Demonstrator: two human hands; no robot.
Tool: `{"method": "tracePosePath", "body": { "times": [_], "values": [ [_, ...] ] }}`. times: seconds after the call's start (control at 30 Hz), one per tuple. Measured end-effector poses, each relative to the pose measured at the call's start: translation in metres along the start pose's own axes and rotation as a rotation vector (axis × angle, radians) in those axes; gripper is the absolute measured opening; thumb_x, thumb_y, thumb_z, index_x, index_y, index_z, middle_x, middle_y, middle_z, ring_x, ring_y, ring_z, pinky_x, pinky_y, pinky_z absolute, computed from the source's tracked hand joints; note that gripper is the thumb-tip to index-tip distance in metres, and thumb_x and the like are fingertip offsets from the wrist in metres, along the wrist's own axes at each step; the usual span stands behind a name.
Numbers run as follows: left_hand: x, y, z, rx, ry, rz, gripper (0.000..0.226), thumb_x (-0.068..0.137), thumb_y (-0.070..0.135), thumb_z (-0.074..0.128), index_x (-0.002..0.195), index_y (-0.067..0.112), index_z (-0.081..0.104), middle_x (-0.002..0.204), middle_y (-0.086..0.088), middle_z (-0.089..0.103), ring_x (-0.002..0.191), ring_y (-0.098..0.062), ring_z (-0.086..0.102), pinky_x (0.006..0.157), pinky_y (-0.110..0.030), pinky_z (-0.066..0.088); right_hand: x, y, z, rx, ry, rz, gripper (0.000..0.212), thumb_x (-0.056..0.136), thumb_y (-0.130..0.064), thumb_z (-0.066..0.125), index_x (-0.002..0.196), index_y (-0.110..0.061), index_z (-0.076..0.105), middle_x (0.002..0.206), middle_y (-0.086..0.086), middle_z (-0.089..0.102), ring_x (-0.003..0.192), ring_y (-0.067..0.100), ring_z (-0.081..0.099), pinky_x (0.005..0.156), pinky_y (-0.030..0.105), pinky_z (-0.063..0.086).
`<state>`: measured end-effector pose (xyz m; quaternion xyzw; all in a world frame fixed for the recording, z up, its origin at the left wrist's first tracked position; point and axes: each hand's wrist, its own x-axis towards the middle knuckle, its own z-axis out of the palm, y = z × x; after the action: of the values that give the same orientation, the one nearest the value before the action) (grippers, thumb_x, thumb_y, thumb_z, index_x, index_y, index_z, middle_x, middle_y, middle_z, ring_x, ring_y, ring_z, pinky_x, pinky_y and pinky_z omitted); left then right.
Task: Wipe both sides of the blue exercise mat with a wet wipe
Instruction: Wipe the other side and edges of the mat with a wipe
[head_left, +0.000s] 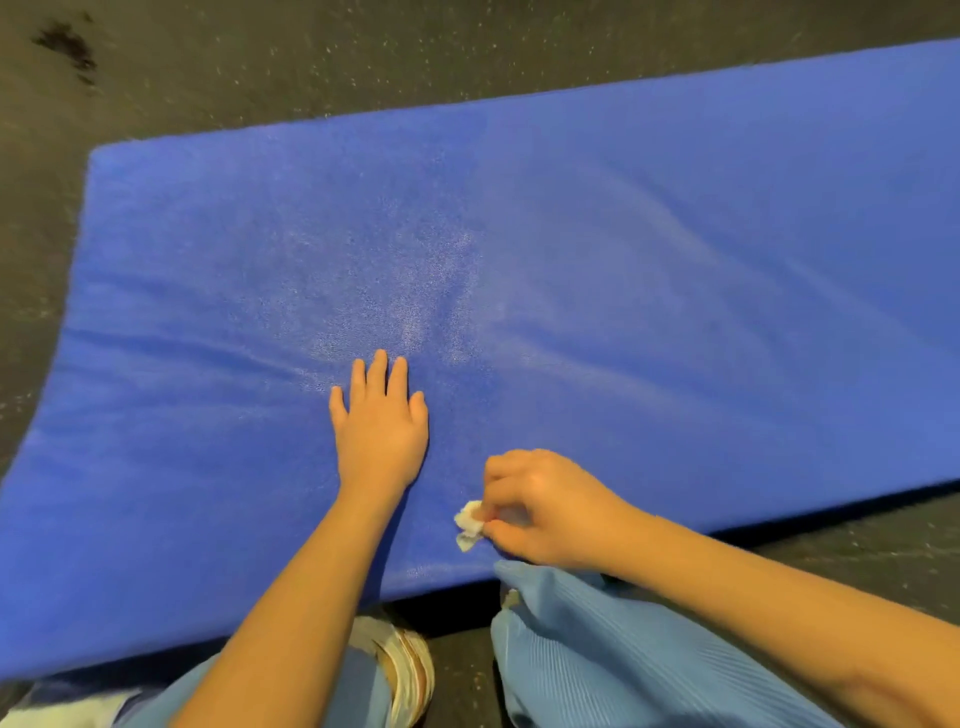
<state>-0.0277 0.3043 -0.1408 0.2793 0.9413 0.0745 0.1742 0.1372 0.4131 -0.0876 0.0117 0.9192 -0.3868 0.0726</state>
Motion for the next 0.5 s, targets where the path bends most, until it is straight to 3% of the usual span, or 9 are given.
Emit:
{"method": "tracePosePath", "body": {
  "times": [0.17,0.27,0.33,0.43,0.5],
  "values": [
    [0.0,0.0,-0.001,-0.005,0.021,0.027,0.051,0.104,0.032,0.031,0.152,0.016,0.027,0.161,-0.004,0.015,0.149,-0.024,0.006,0.119,-0.05,0.005,-0.005,0.021,-0.013,-0.152,0.269,0.189,0.014,0.073,-0.021,0.057,0.064,-0.017,0.067,0.063,-0.004,0.051,0.058,0.022,0.054,0.053,0.027,0.033],
    [-0.002,0.0,0.001,0.011,0.047,0.051,0.048,0.103,0.029,0.033,0.148,0.011,0.033,0.158,-0.008,0.024,0.147,-0.027,0.014,0.117,-0.052,0.01,-0.023,0.006,-0.007,-0.019,0.148,0.14,0.009,0.074,-0.018,0.066,0.065,-0.017,0.066,0.065,-0.012,0.043,0.059,0.007,0.041,0.056,0.018,0.029],
    [-0.003,0.0,0.0,0.053,0.04,0.08,0.046,0.103,0.027,0.035,0.144,0.008,0.039,0.154,-0.011,0.031,0.143,-0.031,0.023,0.115,-0.052,0.018,-0.033,0.011,-0.013,-0.04,0.102,0.127,0.011,0.075,-0.021,0.062,0.065,-0.018,0.065,0.065,-0.012,0.046,0.058,0.005,0.041,0.056,0.016,0.03],
    [-0.006,0.002,-0.011,0.162,-0.079,0.139,0.045,0.102,0.033,0.033,0.139,0.008,0.039,0.149,-0.012,0.033,0.135,-0.034,0.029,0.108,-0.051,0.028,-0.03,0.032,-0.022,-0.172,0.318,0.288,0.016,0.072,-0.022,0.054,0.063,-0.015,0.065,0.065,-0.004,0.054,0.056,0.022,0.055,0.05,0.028,0.041],
    [-0.012,0.006,-0.026,0.224,-0.232,0.227,0.054,0.101,0.046,0.03,0.144,0.013,0.031,0.153,-0.01,0.024,0.137,-0.032,0.024,0.11,-0.048,0.028,-0.03,0.029,-0.017,-0.131,0.343,0.354,0.013,0.074,-0.02,0.058,0.066,-0.014,0.067,0.068,-0.002,0.055,0.059,0.022,0.055,0.052,0.029,0.039]
  ]
}}
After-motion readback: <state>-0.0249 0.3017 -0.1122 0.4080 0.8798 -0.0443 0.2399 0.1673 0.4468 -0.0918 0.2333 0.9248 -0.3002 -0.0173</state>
